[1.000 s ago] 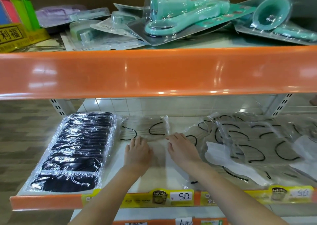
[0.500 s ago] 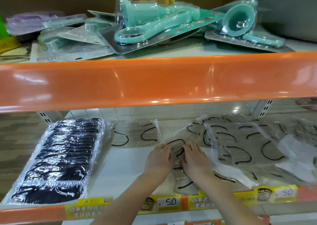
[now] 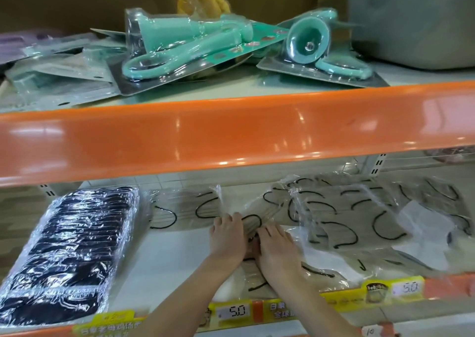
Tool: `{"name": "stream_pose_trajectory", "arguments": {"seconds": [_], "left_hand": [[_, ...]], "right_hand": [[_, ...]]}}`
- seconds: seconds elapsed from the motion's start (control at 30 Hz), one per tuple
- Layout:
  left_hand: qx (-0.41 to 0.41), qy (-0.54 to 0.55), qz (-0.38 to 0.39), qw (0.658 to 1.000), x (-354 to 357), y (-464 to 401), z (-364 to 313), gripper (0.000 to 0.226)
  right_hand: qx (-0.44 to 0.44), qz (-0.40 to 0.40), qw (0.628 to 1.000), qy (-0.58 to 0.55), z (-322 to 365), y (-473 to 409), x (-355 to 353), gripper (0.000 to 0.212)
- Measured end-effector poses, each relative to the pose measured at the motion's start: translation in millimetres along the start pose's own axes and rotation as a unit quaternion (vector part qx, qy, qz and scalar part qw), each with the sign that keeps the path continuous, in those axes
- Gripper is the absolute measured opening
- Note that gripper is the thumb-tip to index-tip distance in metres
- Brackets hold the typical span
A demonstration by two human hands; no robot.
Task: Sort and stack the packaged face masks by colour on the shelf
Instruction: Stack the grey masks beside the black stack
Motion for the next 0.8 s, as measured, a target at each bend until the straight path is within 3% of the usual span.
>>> {"name": "stream_pose_trajectory", "arguments": {"seconds": [0.27, 0.37, 0.5, 0.67, 0.8], "left_hand": [[0.006, 0.06, 0.001, 0.998, -9.1, -15.7, 10.0, 0.01], [0.009, 0.11, 0.012, 0.994, -11.1, -15.9, 7.6, 0.016], [0.045, 0.256, 0.031, 0.965, -7.5, -10.7, -6.3, 0.026], [0.09, 0.361, 0.05, 0.927, -7.8, 1.5, -17.0, 0.013], [0.102, 0.37, 0.013, 0.923, -24.5, 12.3, -12.8, 0.026]], "right_hand": [[0.012, -0.004, 1.0, 0.002, -3.8, -2.9, 6.0, 0.033], [0.007, -0.019, 1.0, 0.001, -2.9, -1.9, 2.8, 0.033], [0.001, -0.049, 0.999, 0.004, -1.8, 1.7, -5.6, 0.041], [0.035, -0.057, 0.996, -0.065, -10.2, 3.5, -8.5, 0.043], [0.066, -0.071, 0.983, -0.159, -21.1, 1.2, -14.3, 0.034]]}}
Point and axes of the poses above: each hand's wrist, its own y-axis away from the middle knuckle, its own x-axis out of the palm, z = x × y, the point moved 10 cm from there along -y, towards the middle knuckle, and after that the axes turned 9 degrees about z, right-handed, at the moved point
